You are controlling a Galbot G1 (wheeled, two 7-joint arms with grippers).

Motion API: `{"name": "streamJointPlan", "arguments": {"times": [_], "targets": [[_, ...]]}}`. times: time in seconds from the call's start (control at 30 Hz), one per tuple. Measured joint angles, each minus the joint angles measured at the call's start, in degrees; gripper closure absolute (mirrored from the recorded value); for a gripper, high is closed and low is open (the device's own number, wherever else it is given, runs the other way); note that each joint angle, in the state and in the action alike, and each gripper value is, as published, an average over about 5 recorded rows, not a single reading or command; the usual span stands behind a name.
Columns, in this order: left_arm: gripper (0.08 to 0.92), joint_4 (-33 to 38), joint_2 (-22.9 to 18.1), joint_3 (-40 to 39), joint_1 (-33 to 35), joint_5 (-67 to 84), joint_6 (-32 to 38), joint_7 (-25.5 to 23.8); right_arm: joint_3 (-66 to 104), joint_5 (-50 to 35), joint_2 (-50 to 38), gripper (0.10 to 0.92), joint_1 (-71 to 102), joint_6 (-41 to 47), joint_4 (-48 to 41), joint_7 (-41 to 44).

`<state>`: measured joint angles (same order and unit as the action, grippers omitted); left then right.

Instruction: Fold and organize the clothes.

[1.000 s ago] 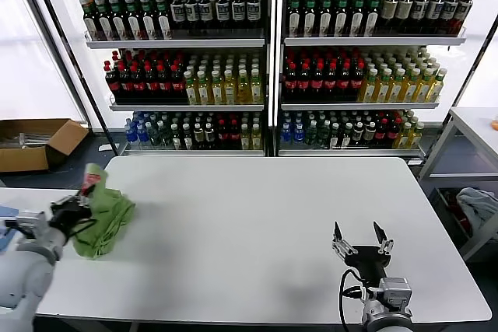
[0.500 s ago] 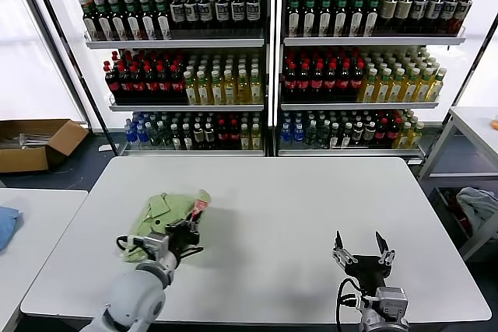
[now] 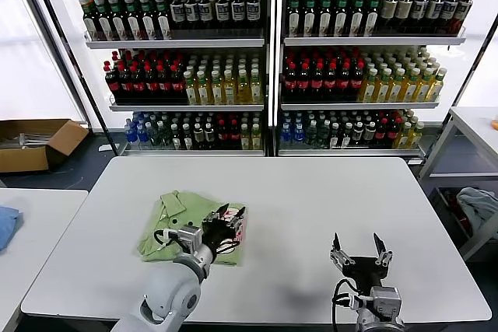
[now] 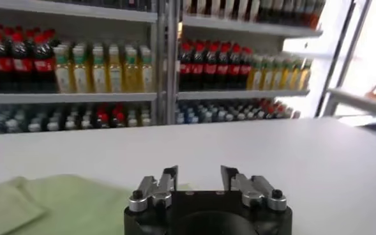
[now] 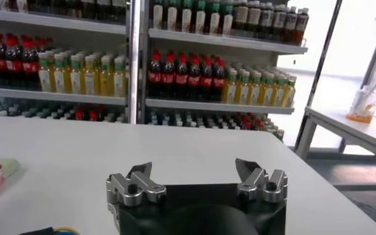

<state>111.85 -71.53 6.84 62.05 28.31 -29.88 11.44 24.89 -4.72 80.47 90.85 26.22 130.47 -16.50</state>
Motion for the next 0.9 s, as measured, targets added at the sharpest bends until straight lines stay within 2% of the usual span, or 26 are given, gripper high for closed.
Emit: {"name": "streamJointPlan", "arguments": {"times": [0.33,0.57,0.9], "targets": [[0.207,3.3,1.5,4.3,1.1,-0.7,0.2,1.8,-4.6,-16.3,-2.4,0.203,-7.3,3.0,-4.4,-1.8],[0.178,6.0,4.0,11.0,3.4,-2.4,-0.4,2.9,-10.8,-26.7,-3.9,0.203,-16.9,5.0,-10.9,-3.2],[0.177,6.5,4.2,18.5,7.5,-4.7,-0.9,3.2,-20.7,-37.0,-4.8,0.203,-32.1,6.1,-22.2,-4.1]]}}
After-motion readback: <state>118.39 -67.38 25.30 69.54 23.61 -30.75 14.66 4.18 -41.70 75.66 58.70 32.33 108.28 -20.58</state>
